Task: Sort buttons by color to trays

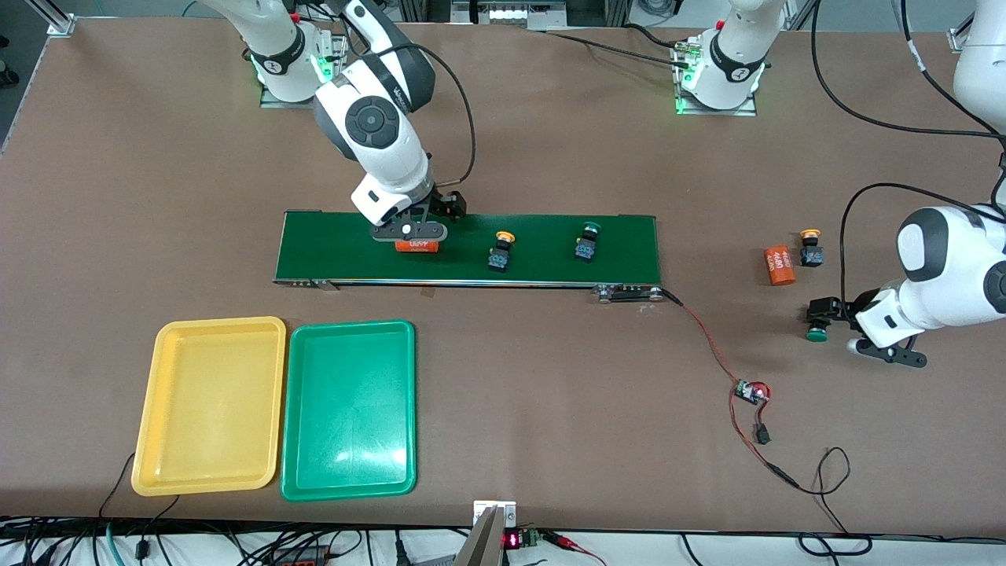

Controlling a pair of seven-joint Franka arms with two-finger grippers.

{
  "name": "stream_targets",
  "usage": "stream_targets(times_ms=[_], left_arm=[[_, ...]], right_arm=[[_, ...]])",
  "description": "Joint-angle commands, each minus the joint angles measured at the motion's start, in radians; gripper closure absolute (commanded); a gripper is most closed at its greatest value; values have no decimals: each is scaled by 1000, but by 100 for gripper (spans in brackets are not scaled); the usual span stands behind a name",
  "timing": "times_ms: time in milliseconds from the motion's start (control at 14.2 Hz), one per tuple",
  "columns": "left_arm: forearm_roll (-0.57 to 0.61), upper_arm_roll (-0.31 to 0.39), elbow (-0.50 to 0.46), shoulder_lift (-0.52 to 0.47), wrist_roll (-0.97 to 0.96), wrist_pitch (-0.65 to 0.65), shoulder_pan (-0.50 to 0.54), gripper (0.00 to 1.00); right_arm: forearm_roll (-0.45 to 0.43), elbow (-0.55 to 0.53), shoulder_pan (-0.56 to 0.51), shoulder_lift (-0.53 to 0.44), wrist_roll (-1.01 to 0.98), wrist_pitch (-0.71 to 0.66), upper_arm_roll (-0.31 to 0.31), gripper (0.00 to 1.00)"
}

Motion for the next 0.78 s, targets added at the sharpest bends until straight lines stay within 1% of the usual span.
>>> stream_targets(times_ms=[0,141,282,353,706], left_arm=[[17,-4,42,43,57,29,0,0],[16,-2,42,62,58,37,6,0],[17,-2,31,71,58,109,31,0],[17,-2,28,86,58,121,41,0],[19,-4,-1,85,59,120,41,0]], right_arm=[[-26,44,13,27,72,1,-1,0],[-26,44,13,29,72,3,-1,0],[-26,46,13,37,72,3,-1,0],[-24,46,13,38,72,3,-1,0],[-13,67,7,55,114,0,-3,0]])
